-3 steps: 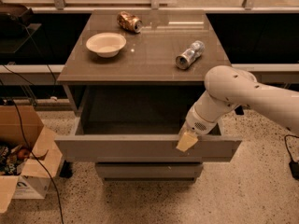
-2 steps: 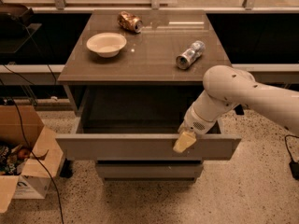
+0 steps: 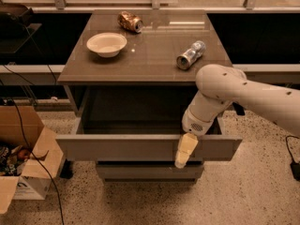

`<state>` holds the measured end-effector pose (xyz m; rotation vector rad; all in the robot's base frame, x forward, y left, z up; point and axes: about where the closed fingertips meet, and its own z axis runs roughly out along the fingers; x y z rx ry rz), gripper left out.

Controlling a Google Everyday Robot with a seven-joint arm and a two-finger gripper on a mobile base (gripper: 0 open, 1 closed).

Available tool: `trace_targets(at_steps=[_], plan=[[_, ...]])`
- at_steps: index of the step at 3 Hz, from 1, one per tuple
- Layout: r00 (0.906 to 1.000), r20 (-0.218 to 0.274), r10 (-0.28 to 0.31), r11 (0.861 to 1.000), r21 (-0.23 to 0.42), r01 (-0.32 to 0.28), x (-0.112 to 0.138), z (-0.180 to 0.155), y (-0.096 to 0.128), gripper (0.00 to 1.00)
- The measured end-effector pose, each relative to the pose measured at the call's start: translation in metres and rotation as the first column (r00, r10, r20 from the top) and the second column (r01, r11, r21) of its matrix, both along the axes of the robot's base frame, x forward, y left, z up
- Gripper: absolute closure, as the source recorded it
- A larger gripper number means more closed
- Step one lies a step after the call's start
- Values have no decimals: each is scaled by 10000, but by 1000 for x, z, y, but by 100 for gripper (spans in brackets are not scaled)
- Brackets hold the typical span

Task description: Open top drawer

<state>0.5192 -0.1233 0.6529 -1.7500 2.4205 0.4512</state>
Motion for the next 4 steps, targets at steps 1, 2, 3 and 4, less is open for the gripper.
trace_targets(at_steps=[1, 2, 3, 4], plan=[[9885, -1317, 742, 9937, -743, -845, -35, -8, -7, 0], [9847, -1546, 803, 9921, -826, -939, -42, -7, -9, 0], [9769, -2007, 729, 9914, -924, -929, -70, 1, -16, 24], [9769, -2007, 729, 9914, -924, -929, -70, 1, -16, 10]])
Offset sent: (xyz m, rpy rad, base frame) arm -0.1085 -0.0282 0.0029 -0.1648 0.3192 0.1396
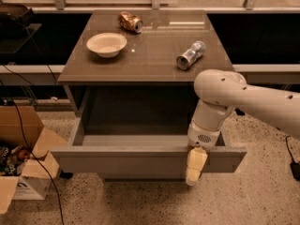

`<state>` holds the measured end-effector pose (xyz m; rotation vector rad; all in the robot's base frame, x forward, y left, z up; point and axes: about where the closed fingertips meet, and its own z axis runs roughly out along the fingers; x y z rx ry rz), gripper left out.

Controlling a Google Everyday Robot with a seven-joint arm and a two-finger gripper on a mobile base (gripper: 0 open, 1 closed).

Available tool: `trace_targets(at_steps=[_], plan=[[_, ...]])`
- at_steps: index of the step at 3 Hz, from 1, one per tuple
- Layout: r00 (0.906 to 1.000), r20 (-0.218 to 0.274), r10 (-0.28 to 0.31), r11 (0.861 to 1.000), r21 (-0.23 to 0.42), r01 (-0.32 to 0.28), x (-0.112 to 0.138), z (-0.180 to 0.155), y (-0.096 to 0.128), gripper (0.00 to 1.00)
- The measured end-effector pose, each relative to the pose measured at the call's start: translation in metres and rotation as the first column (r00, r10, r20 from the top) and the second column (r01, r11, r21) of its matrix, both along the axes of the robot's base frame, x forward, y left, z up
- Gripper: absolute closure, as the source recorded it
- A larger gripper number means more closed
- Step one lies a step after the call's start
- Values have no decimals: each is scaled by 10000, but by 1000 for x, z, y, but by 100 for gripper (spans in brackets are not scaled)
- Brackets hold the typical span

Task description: Open top drawer

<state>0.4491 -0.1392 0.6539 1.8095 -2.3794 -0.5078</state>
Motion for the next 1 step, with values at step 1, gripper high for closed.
trace_targets(at_steps=[1], plan=[[10000, 0, 0, 10000, 0, 0, 0, 0, 0, 0]])
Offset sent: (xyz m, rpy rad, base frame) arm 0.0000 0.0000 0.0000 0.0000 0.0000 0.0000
